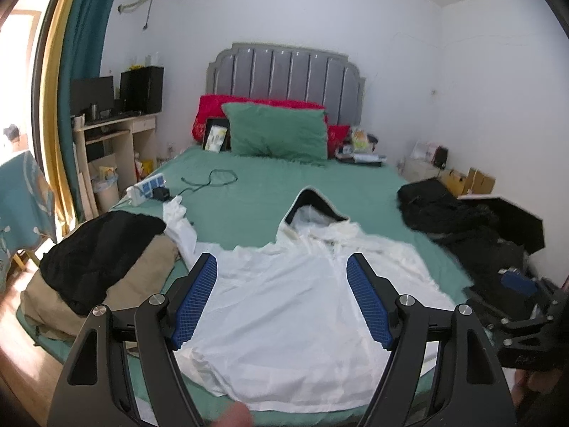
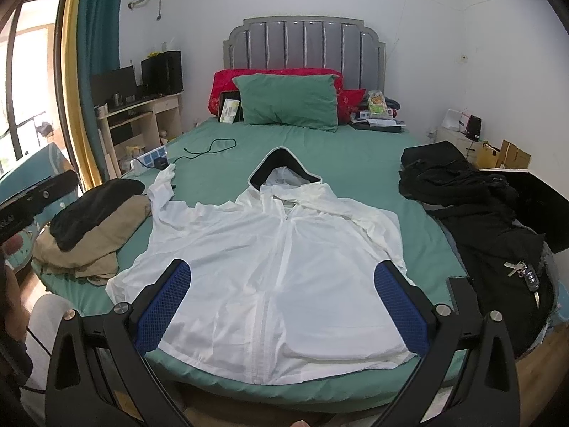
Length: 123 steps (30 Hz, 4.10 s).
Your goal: Fold large clothes
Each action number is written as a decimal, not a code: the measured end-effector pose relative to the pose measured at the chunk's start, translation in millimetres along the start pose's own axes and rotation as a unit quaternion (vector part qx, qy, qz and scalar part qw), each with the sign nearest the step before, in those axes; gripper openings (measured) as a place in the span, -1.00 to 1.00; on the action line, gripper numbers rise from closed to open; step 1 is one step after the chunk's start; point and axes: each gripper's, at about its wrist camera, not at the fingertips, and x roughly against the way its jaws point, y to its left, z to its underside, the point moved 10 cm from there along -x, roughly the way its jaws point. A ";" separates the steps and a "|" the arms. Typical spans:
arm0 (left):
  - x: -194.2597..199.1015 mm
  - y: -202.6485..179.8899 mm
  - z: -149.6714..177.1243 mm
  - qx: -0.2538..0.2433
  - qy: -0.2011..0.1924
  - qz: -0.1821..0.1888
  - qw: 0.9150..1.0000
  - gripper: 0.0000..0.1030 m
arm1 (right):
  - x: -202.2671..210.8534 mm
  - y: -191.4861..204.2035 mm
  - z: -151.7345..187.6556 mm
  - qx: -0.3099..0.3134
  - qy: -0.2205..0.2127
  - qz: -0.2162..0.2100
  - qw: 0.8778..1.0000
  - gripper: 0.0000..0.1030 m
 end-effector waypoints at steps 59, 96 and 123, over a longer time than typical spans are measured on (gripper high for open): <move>-376.1 162.2 41.7 0.027 0.193 -0.074 0.978 0.64 | -459.0 -11.3 -43.7 0.185 0.160 -0.008 0.970 -0.83; -322.4 247.3 1.2 0.078 0.150 -0.106 0.980 0.64 | -392.7 152.8 15.0 0.062 0.225 -0.116 0.965 -0.61; -335.0 347.3 -15.2 0.153 0.135 -0.137 0.969 0.64 | -480.6 380.7 -61.3 0.102 0.214 -0.274 0.932 0.01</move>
